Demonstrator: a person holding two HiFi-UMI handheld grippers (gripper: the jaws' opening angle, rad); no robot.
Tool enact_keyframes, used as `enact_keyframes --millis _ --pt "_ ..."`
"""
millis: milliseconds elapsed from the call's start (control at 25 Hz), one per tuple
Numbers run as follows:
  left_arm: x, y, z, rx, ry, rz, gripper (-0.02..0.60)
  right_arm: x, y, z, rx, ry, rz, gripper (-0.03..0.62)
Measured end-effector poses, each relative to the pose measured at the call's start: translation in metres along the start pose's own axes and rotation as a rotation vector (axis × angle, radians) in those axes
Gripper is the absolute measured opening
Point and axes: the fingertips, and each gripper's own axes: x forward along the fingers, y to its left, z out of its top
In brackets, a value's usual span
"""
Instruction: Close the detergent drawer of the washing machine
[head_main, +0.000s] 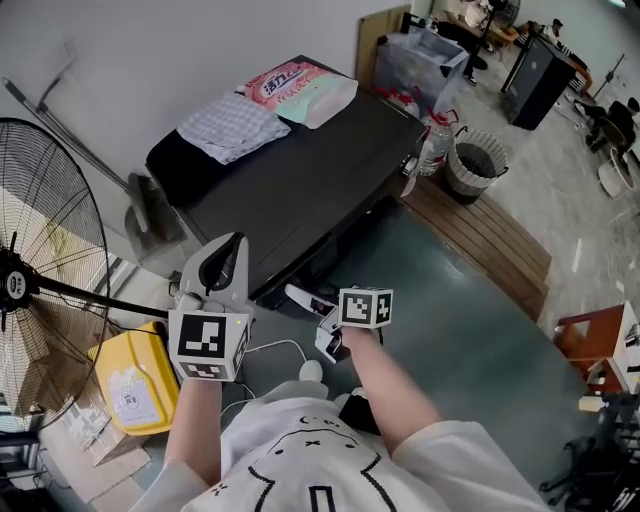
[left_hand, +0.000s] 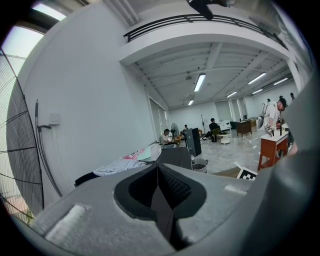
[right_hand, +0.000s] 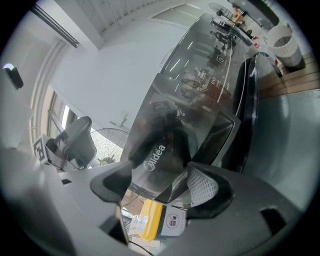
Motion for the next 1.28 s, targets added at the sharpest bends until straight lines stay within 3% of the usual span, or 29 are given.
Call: enact_keyframes --millis 520,920,1280 --pt "0.008 0.006 -0.001 0.009 -0.007 -0.007 0.017 0.008 -0.004 0.004 -0.039 0.022 -0.011 0.353" --pt "0.013 0.005 0.000 0.023 -0.018 -0.053 0.018 0.015 -0.006 0.009 -0.075 0.016 -0.072 0.365" --pt "0.013 0.002 -0.015 -0.017 -0.021 -0.102 0.017 0.007 -0.007 0.006 -0.022 -0.040 -0.172 0.360"
